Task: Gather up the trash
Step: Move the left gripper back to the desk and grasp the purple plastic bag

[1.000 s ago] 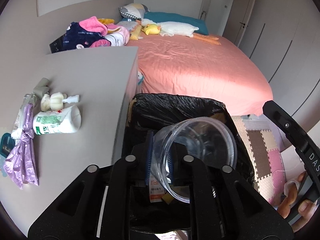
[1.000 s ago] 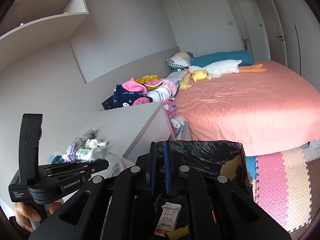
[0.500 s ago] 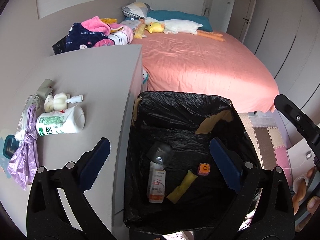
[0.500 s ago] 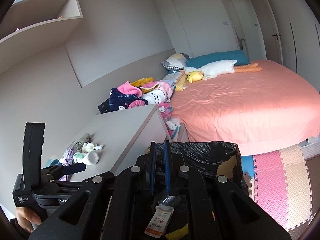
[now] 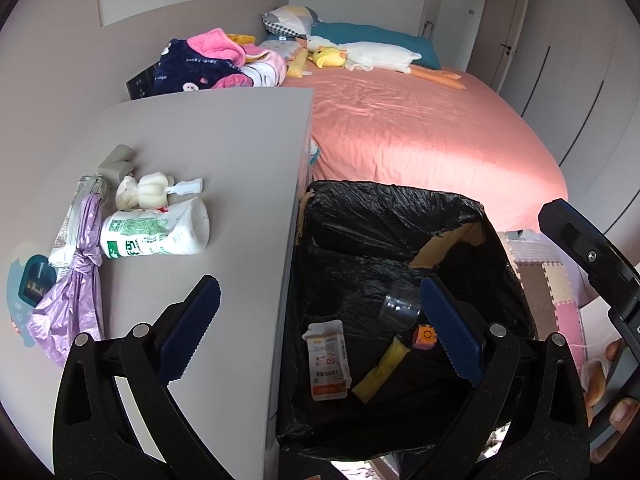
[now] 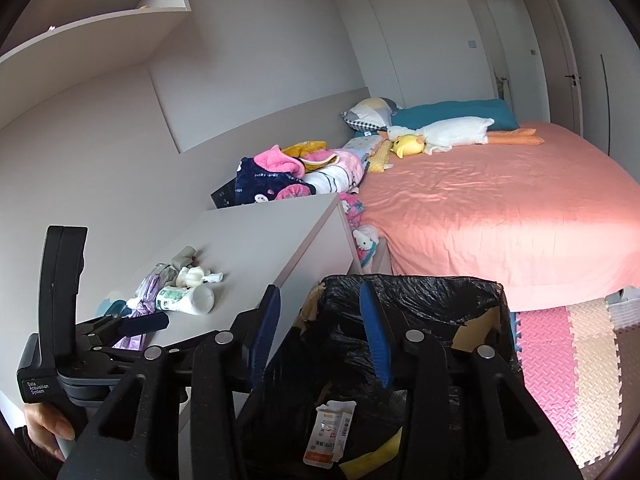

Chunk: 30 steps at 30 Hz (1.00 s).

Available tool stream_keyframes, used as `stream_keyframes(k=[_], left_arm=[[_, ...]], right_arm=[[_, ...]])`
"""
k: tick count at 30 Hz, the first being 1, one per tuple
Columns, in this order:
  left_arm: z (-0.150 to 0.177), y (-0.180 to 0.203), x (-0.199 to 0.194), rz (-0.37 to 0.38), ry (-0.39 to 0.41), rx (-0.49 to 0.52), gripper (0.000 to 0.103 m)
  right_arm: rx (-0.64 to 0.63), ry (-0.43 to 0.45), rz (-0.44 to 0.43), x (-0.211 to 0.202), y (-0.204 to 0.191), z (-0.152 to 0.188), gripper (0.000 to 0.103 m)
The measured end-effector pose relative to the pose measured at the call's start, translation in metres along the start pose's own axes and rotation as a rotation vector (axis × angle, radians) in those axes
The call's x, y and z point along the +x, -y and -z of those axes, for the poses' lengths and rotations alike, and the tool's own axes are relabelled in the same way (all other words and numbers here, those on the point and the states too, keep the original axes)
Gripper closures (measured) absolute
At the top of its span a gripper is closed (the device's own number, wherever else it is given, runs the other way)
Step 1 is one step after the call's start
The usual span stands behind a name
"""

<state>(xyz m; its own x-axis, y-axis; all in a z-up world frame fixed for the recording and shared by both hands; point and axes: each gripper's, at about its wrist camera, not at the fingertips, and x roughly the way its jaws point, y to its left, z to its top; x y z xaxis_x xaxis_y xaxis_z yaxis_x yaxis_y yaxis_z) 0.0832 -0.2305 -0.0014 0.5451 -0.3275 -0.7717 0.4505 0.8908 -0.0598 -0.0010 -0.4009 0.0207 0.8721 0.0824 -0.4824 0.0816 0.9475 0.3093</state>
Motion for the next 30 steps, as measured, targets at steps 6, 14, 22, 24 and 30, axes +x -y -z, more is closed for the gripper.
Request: stream_keyframes(k=[6, 14, 22, 24, 30], left_arm=[[0.004, -0.024, -0.008, -0.039, 0.010, -0.025, 0.006], [0.011, -0.058, -0.019, -0.090, 0.021, -0.072, 0.006], [0.015, -0.086, -0.025, -0.119, 0.024, -0.110, 0.006], [0.016, -0.091, -0.025, -0.132, 0.022, -0.110, 0.006], [0.020, -0.114, -0.024, -0.163, 0.014, -0.139, 0.006]], right_arm=[[-0.030, -0.017, -0.019, 0.011, -0.020, 0.003, 0.049], [-0.070, -0.052, -0.047, 0.027, -0.047, 0.009, 0.042], [-0.097, -0.085, -0.070, 0.042, -0.067, 0.014, 0.038], [-0.104, -0.093, -0.075, 0.046, -0.072, 0.016, 0.038], [-0.131, -0.122, -0.091, 0.060, -0.084, 0.021, 0.034]])
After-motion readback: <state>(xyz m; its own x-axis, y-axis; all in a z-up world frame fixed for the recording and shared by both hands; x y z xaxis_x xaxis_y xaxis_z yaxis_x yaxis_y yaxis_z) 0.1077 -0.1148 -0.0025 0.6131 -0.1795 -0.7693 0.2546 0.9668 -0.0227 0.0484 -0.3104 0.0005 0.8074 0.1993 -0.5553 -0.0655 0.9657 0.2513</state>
